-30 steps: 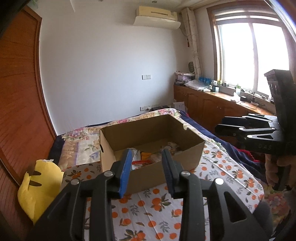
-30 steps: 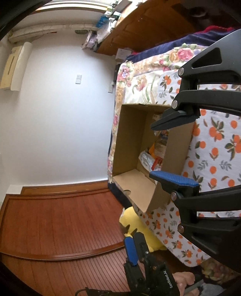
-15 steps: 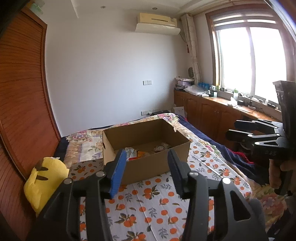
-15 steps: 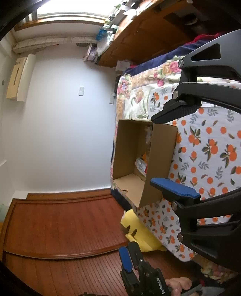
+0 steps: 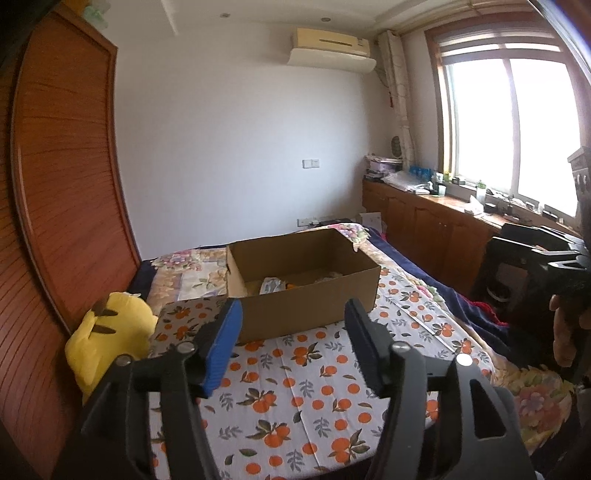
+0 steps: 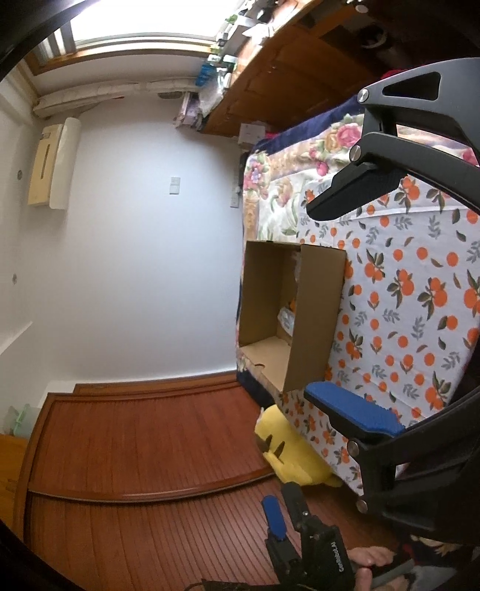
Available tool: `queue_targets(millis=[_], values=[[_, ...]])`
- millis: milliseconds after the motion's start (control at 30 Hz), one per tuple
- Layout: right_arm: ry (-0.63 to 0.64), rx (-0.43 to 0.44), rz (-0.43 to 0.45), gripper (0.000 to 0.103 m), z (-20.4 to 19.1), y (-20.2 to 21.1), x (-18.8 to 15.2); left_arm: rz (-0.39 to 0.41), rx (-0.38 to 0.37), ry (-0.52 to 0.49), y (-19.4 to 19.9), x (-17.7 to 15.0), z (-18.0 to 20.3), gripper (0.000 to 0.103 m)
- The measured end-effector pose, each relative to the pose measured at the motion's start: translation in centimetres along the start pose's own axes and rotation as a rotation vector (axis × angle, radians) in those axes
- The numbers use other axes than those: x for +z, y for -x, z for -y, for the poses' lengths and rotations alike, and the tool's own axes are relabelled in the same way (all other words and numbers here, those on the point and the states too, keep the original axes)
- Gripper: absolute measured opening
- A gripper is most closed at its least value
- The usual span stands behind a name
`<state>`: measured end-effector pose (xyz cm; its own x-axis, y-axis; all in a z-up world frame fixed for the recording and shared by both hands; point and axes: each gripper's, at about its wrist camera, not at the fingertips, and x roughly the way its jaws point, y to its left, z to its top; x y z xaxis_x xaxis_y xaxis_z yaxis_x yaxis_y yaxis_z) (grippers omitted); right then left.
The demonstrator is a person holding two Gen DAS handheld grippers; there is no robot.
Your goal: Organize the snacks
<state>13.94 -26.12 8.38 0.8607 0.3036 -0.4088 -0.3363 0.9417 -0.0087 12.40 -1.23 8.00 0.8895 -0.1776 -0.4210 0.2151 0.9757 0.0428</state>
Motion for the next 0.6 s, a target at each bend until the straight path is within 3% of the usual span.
queue_targets(millis=[200, 300, 433, 600], values=[[0.010, -0.002, 0.005, 0.094, -0.5, 1.2, -0.6, -0.001, 0.017, 0.026, 0.8, -1.0, 0.0, 0.066], [0.002, 0.003, 0.011, 0.103, -0.8, 1.7, -1.1, 0.002, 0.041, 0.003, 1.3, -1.4, 0.4, 0.067], [-0.010, 0.016, 0.011, 0.103, -1.2, 2.0, -2.0, 0.000, 0.061, -0.022, 2.1, -2.0, 1.6, 0.076], [-0.005, 0.028, -0.010, 0.103, -2.1, 1.6, -3.3, 0.025, 0.081, -0.054, 2.9, -3.0, 3.0, 0.077]])
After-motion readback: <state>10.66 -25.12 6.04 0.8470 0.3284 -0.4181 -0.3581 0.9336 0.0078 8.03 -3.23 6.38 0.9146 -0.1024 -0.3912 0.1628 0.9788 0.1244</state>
